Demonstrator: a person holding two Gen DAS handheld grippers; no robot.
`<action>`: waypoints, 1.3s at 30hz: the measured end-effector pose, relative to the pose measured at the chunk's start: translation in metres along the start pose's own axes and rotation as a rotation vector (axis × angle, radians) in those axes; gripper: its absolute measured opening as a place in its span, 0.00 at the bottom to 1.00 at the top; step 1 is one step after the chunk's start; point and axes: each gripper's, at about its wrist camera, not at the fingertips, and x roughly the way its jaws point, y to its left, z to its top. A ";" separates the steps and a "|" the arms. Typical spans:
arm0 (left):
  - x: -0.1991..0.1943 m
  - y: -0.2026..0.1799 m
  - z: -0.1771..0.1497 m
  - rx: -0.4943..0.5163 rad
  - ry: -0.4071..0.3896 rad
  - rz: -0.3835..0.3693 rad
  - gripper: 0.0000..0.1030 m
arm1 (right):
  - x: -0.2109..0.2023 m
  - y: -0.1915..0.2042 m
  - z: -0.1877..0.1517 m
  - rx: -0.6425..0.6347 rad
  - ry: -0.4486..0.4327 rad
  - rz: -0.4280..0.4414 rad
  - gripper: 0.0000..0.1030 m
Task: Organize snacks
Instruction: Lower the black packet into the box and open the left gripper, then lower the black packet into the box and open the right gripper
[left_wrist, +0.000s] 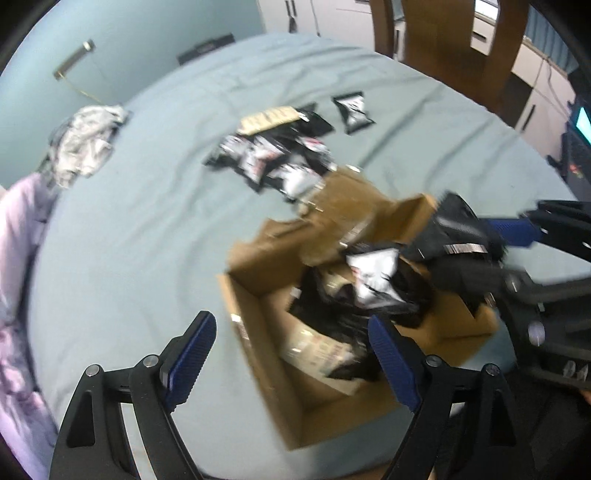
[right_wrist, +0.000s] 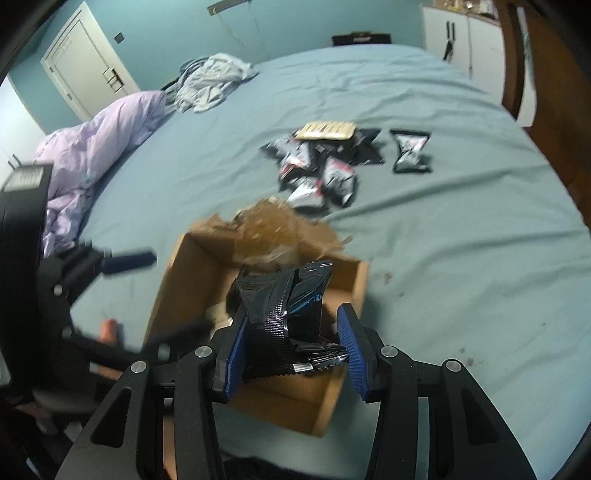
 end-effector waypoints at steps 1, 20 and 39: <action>-0.001 0.000 0.001 0.004 -0.006 0.017 0.83 | 0.001 0.004 -0.001 -0.024 0.007 -0.028 0.44; 0.000 0.018 0.006 -0.052 -0.002 0.043 0.83 | 0.035 0.018 -0.001 -0.046 0.148 -0.019 0.50; -0.005 0.026 0.008 -0.094 -0.016 0.040 0.83 | -0.021 -0.004 -0.003 0.078 -0.121 -0.163 0.54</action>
